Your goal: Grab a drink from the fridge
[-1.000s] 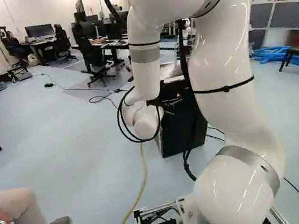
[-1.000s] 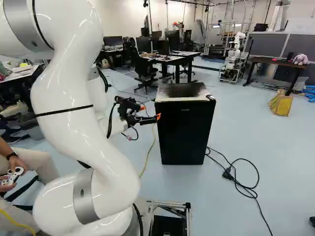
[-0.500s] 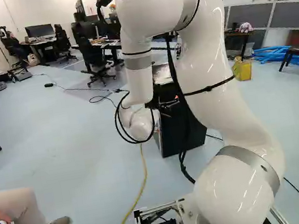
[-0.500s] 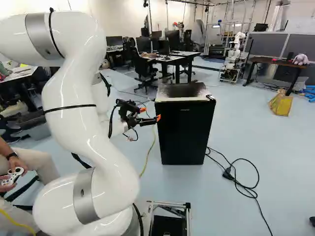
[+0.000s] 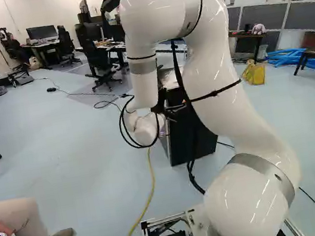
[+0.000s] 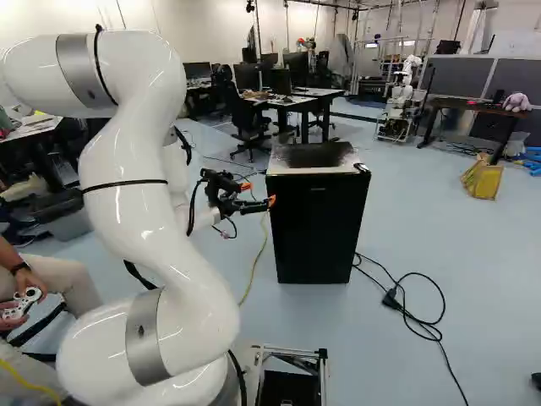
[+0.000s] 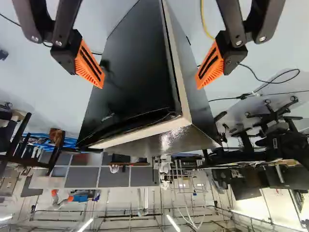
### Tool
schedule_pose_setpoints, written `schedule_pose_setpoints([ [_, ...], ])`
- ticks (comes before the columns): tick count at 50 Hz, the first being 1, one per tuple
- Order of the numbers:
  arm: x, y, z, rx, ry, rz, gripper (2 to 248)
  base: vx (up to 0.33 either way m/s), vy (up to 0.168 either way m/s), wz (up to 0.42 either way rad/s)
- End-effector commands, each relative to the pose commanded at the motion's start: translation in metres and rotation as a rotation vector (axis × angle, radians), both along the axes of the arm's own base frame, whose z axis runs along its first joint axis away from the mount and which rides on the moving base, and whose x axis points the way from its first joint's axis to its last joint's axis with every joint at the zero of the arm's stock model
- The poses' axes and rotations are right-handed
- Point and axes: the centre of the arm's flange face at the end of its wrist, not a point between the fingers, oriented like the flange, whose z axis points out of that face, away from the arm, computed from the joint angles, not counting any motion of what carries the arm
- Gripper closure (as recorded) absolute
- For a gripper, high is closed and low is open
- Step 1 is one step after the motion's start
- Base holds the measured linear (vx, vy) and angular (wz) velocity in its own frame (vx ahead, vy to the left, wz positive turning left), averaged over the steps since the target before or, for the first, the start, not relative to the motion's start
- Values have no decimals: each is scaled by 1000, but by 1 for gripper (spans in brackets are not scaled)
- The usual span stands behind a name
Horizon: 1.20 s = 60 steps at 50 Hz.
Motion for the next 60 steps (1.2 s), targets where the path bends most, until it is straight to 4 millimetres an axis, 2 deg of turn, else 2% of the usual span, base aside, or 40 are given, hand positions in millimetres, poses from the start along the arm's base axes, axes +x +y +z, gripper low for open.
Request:
schedule_pose_setpoints([
  [60, 48, 6, -5, 23, -52, -32, 3, 0, 0, 0],
])
